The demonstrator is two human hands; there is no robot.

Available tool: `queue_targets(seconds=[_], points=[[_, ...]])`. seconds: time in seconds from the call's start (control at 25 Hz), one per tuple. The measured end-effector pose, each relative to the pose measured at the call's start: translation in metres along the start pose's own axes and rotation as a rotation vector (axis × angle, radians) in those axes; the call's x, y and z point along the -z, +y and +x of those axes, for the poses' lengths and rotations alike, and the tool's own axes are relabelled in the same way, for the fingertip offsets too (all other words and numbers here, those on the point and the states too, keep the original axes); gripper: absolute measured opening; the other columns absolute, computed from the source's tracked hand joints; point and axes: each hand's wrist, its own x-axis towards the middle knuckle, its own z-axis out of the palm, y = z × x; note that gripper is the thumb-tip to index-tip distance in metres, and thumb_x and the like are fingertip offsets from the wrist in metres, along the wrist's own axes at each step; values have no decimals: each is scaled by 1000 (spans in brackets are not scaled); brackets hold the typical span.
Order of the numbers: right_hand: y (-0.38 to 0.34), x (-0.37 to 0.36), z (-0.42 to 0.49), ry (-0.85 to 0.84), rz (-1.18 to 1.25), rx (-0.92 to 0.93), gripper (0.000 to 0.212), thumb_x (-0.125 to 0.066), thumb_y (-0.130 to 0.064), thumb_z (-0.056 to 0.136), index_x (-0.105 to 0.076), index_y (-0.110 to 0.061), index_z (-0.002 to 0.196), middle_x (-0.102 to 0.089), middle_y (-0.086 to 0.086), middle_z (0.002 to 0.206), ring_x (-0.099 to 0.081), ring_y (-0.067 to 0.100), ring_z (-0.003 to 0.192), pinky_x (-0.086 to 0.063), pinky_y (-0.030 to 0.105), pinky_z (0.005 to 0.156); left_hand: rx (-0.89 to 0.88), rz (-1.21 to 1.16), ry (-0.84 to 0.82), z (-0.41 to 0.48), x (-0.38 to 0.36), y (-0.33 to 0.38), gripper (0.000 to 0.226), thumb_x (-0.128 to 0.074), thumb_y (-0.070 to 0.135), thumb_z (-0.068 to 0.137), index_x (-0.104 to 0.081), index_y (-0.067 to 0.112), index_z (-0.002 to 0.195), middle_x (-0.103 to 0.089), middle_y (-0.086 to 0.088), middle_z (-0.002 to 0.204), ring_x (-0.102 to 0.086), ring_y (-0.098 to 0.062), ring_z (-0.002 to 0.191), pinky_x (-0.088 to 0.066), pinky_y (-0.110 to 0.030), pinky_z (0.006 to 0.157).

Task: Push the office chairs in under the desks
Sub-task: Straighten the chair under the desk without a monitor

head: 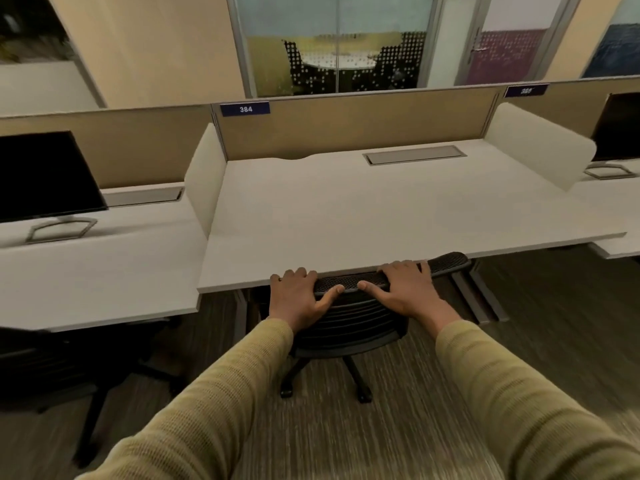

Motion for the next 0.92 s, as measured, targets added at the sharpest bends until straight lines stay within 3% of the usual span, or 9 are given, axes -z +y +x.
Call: queue_targets(seconds=[0.12, 0.24, 0.48, 0.92], points=[[11, -4, -22, 23, 20, 28, 105, -10, -100, 72, -57, -27, 132, -59, 1, 137, -44, 26, 133, -14, 65, 117, 34, 27, 18, -17, 3, 13, 93, -8, 96, 79, -63, 28, 111, -65, 1, 108, -59, -23, 101, -41, -47, 93], [18, -8, -47, 99, 43, 32, 97, -14, -97, 76, -58, -28, 129, -60, -1, 132, -45, 24, 131, -11, 65, 117, 24, 27, 66, -36, 6, 28, 97, -6, 101, 72, -64, 28, 98, -65, 3, 95, -58, -21, 88, -41, -44, 87], [25, -23, -117, 297, 76, 40, 79, -27, -91, 83, -61, -30, 118, -64, -5, 119, -50, 22, 123, -13, 65, 117, -45, 59, 118, -91, 7, 48, 95, -12, 100, 75, -66, 24, 95, -60, 3, 84, -53, -19, 74, -41, -41, 79], [44, -5, -169, 262, 17, -32, 92, -24, -96, 76, -58, -29, 128, -61, -4, 128, -46, 21, 130, -12, 62, 120, -163, 36, 114, -110, 11, 78, 92, -14, 98, 78, -66, 24, 97, -62, 4, 86, -55, -18, 77, -41, -43, 84]])
